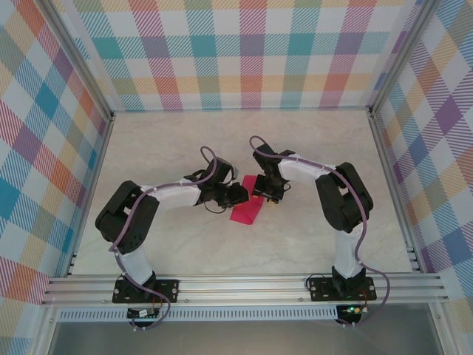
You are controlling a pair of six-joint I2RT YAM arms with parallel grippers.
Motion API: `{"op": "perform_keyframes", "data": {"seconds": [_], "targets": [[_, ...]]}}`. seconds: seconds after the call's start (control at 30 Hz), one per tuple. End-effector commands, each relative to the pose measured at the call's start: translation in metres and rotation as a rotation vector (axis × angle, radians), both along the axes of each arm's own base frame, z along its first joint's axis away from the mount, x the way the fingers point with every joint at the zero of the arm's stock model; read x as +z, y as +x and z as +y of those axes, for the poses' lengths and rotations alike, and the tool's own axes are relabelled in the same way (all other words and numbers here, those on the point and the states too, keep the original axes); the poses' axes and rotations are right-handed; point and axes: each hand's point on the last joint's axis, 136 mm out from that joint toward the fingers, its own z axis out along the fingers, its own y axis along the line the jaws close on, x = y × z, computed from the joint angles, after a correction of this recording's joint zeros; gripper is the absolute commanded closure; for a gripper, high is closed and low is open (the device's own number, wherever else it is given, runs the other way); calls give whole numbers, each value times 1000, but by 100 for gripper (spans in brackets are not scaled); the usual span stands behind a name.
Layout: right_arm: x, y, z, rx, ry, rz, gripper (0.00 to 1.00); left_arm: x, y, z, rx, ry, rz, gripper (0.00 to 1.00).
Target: Fold a paper plane with a square sheet of paper (pick it up from the middle)
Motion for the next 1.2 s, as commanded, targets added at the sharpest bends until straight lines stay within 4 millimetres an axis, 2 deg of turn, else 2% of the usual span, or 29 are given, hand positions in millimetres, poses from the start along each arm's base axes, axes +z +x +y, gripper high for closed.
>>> {"op": "perform_keyframes", "data": {"seconds": [0.0,0.13,0.47,0.9,1.17], "targets": [[-56,-25,-17,-15,-92,114,51,-22,-8,12,-12,106,40,81],[-53,-23,-12,-11,-66,105,51,-36,-8,21,6,165,48,85],[-52,-21,-10,16,-61,101,50,-52,-11,33,28,230,68,93],[-61,-25,-9,67,-103,116,46,-41,-13,37,40,221,47,93],[-65,-27,-11,98,-139,119,44,-31,-12,31,36,174,35,91]]}}
